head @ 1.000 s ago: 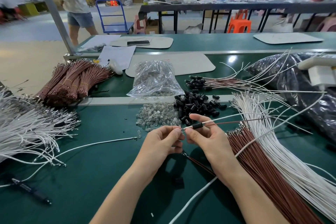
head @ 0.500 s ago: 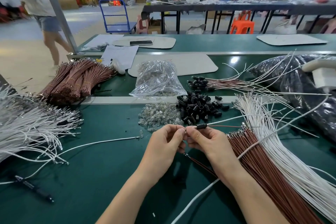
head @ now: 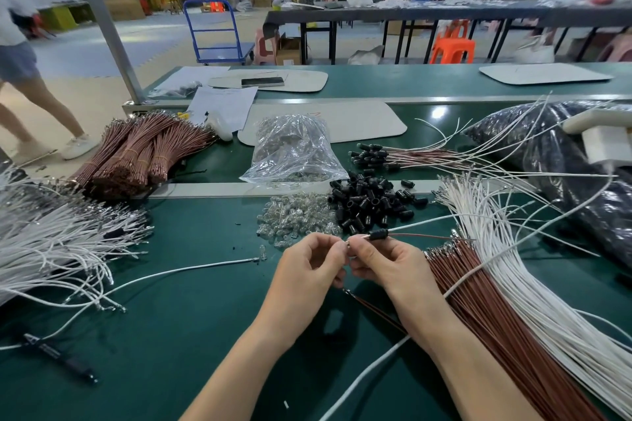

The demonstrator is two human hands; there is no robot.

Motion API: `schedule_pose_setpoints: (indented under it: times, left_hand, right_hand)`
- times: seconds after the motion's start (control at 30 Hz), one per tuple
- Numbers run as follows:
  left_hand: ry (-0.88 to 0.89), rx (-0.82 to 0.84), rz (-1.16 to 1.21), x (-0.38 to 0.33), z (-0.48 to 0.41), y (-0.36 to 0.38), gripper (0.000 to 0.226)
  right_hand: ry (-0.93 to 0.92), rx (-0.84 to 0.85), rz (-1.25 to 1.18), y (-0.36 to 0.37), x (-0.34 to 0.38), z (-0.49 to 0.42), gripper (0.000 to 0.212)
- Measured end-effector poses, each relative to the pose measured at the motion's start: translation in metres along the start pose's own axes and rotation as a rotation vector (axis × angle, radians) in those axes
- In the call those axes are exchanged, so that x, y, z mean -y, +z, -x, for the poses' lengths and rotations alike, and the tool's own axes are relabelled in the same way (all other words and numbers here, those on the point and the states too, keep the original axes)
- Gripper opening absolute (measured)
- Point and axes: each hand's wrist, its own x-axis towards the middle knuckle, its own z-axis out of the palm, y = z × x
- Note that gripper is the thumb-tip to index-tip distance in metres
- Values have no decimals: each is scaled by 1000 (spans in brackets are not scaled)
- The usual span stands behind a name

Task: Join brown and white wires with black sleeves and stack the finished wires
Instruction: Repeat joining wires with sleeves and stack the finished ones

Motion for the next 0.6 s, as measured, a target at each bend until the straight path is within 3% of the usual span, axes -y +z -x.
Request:
schedule_pose_setpoints:
  times: [0.3,0.43,0.53,0.6]
  left_hand:
    - [22,14,-30,1,-1,-1,12]
    - [69,25,-150,0,0,-5,10]
    - [129,-157,-357,-2,-3,-22,12]
    - [139,-381,-700,0,-5,-38,16]
  right_hand:
    - [11,15,22,-1,2,1,17]
    - [10,-2,1,0,2,0,21]
    - [23,-54,-84,0,2,-1,24]
    - [42,-66,-133,-1,3,-2,22]
